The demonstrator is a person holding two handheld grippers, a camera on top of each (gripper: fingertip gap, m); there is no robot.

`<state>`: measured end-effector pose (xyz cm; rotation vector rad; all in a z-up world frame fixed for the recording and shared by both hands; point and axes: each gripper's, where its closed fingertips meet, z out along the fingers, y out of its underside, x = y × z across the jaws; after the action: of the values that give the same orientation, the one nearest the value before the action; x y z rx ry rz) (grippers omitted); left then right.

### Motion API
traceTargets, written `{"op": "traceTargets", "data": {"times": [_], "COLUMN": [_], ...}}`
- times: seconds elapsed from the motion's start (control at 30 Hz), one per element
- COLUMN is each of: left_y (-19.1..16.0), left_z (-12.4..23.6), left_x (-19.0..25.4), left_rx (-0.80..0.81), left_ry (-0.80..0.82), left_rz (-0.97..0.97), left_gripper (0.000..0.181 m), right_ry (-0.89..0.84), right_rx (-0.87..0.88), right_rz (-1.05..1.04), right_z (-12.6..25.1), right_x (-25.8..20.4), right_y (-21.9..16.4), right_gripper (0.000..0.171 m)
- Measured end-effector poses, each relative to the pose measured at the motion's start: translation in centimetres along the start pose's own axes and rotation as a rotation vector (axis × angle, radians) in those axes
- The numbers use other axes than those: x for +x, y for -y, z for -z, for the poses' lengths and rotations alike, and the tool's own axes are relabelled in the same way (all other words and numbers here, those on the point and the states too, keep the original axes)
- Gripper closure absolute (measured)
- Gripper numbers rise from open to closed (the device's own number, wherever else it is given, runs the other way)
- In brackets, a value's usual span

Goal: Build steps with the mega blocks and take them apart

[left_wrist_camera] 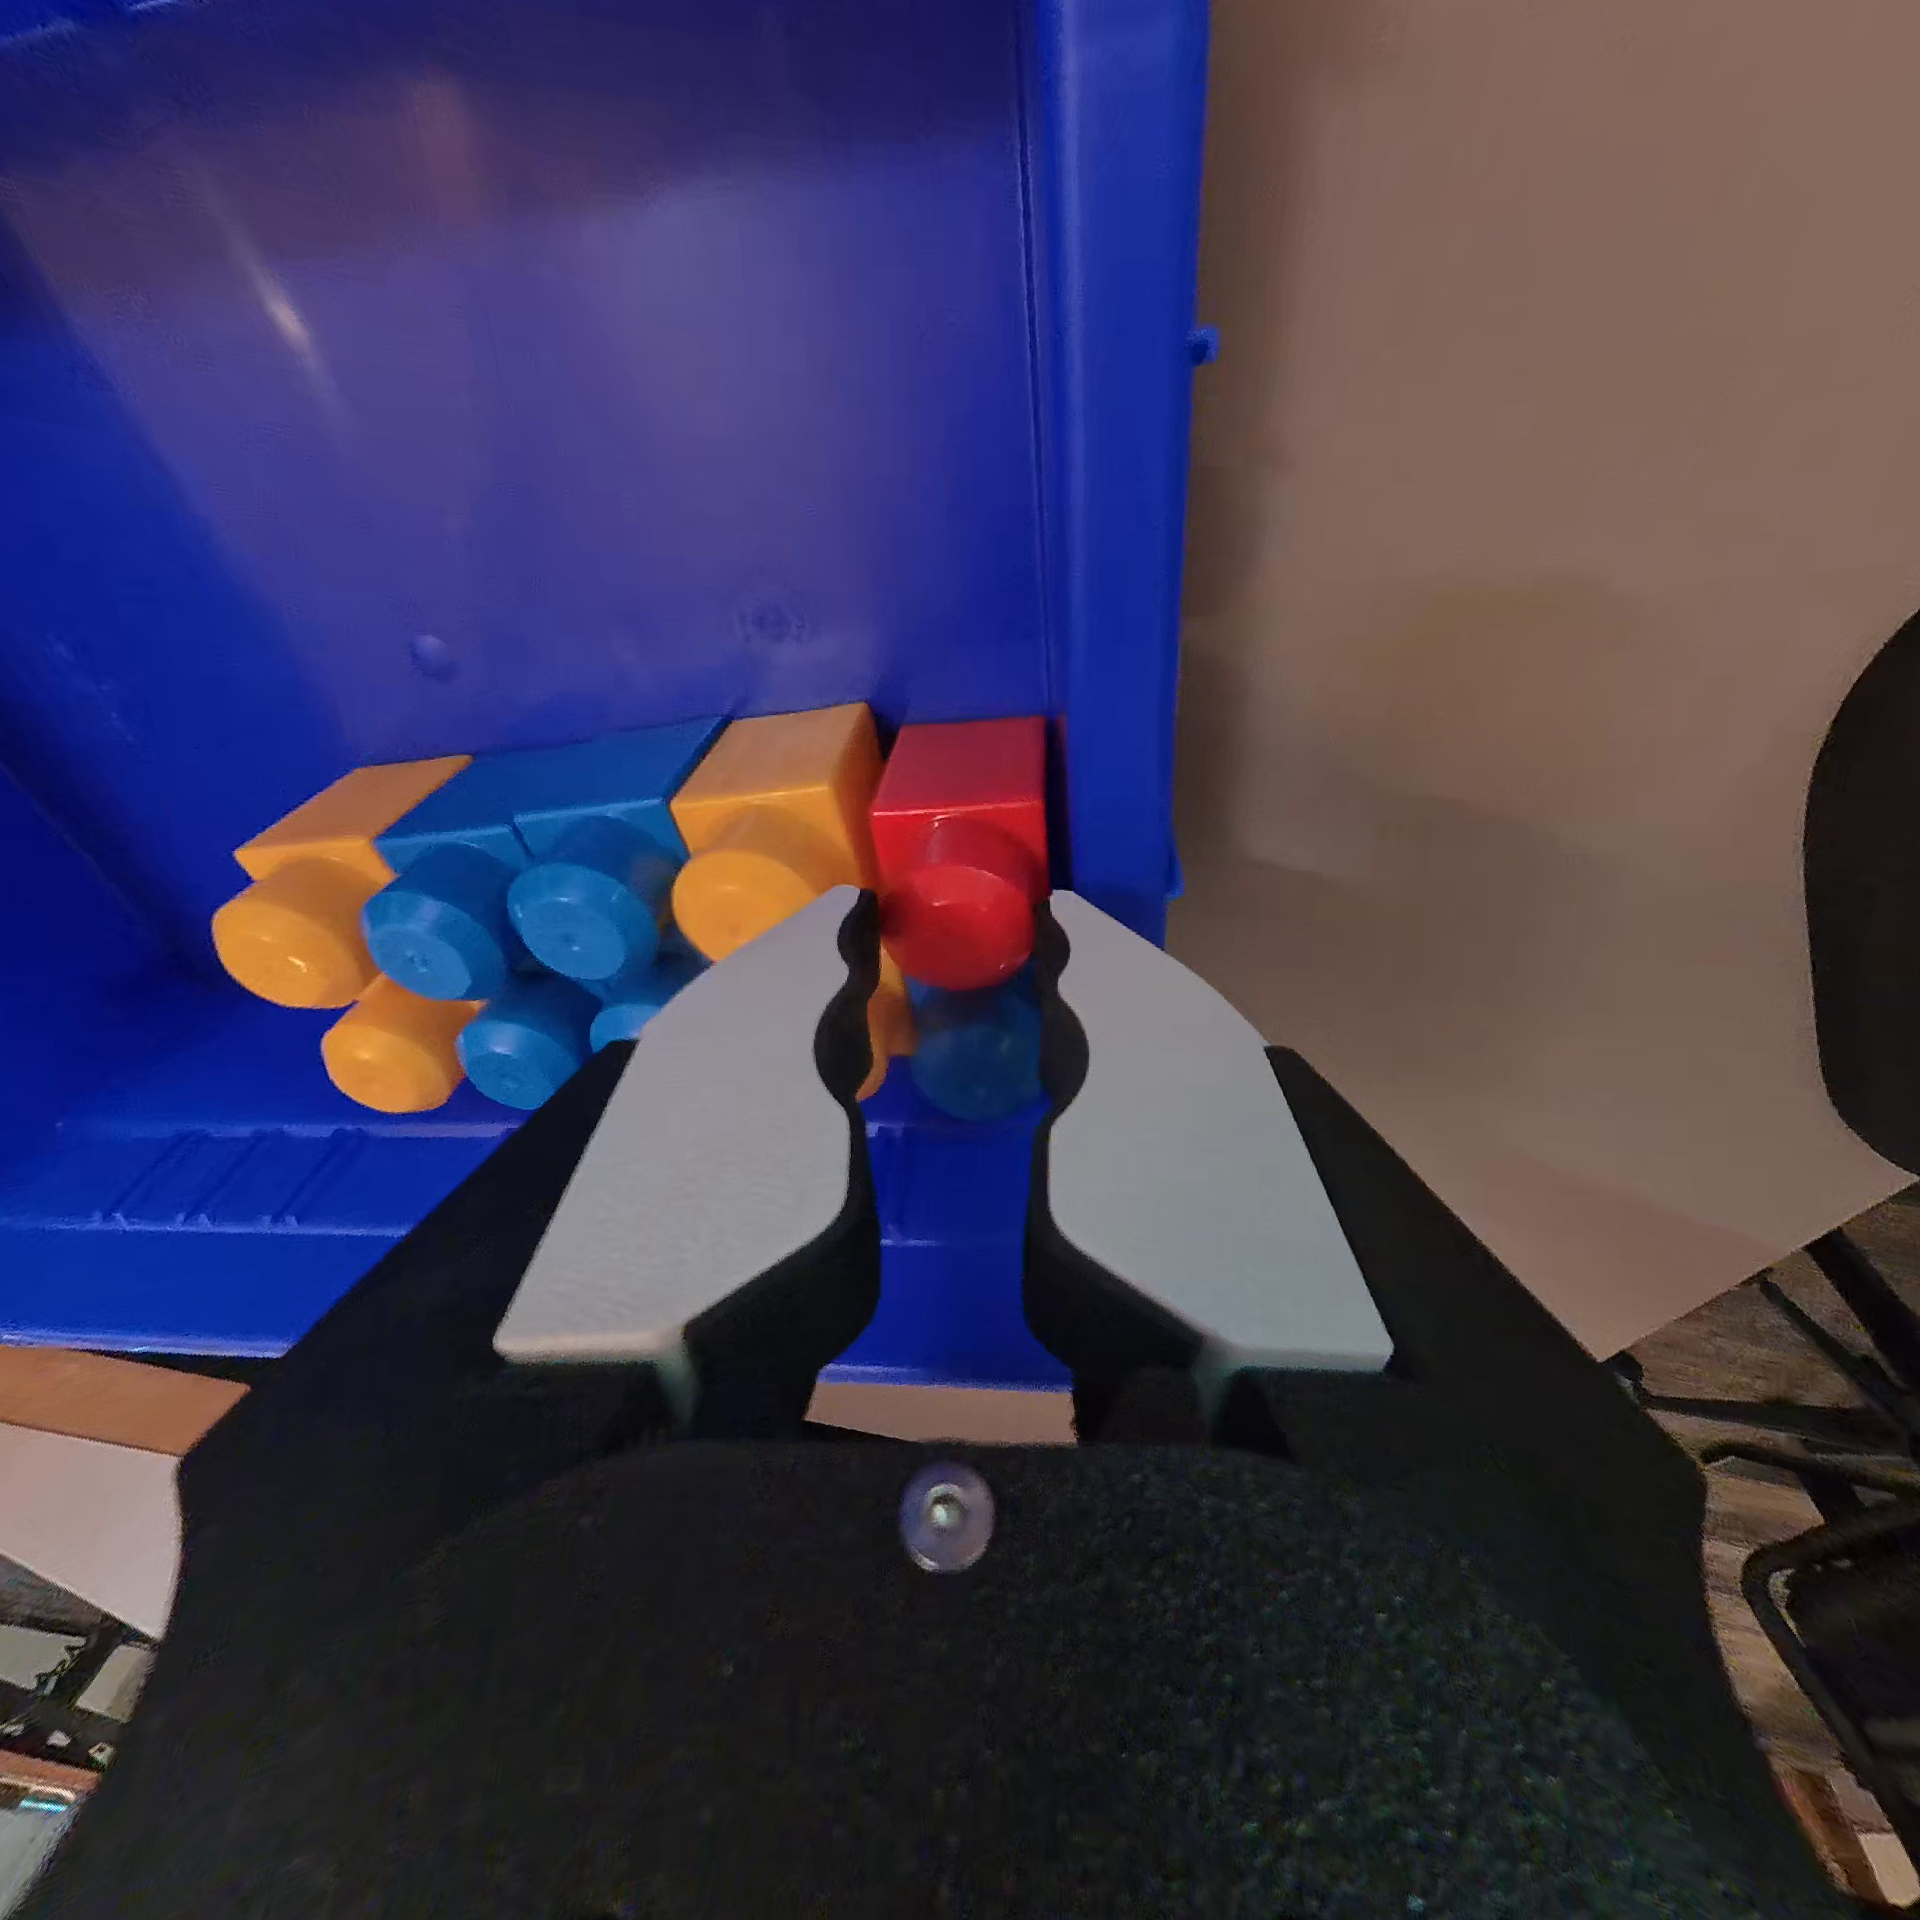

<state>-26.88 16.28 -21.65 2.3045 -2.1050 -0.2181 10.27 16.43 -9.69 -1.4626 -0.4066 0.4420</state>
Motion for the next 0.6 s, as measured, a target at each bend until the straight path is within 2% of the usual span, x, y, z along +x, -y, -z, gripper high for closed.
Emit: {"op": "traceTargets", "data": {"times": [0.1, 0.27, 0.43, 0.6], "left_y": [0.1, 0.9, 5.3, 10.0], "left_z": [1.0, 5.7, 9.8, 9.1], "left_x": [0.1, 0.5, 3.2, 6.3], "left_rx": [0.016, 0.069, 0.188, 0.188], "left_ry": [0.011, 0.067, 0.084, 0.065], "left_rz": [0.0, -0.019, -0.115, -0.243], "left_gripper": [0.152, 0.153, 0.153, 0.153], "right_ry": [-0.001, -0.004, -0.005, -0.004], "right_rx": [0.002, 0.004, 0.005, 0.007], "right_rz": [-0.001, -0.002, 0.0, 0.006], "right_z": [0.0, 0.0, 0.0, 0.1], "right_x": [0.0, 0.1, 0.1, 0.0], "right_y": [0.0, 0.1, 0.1, 0.3], "right_gripper": [0.171, 0.171, 0.171, 0.171]}}
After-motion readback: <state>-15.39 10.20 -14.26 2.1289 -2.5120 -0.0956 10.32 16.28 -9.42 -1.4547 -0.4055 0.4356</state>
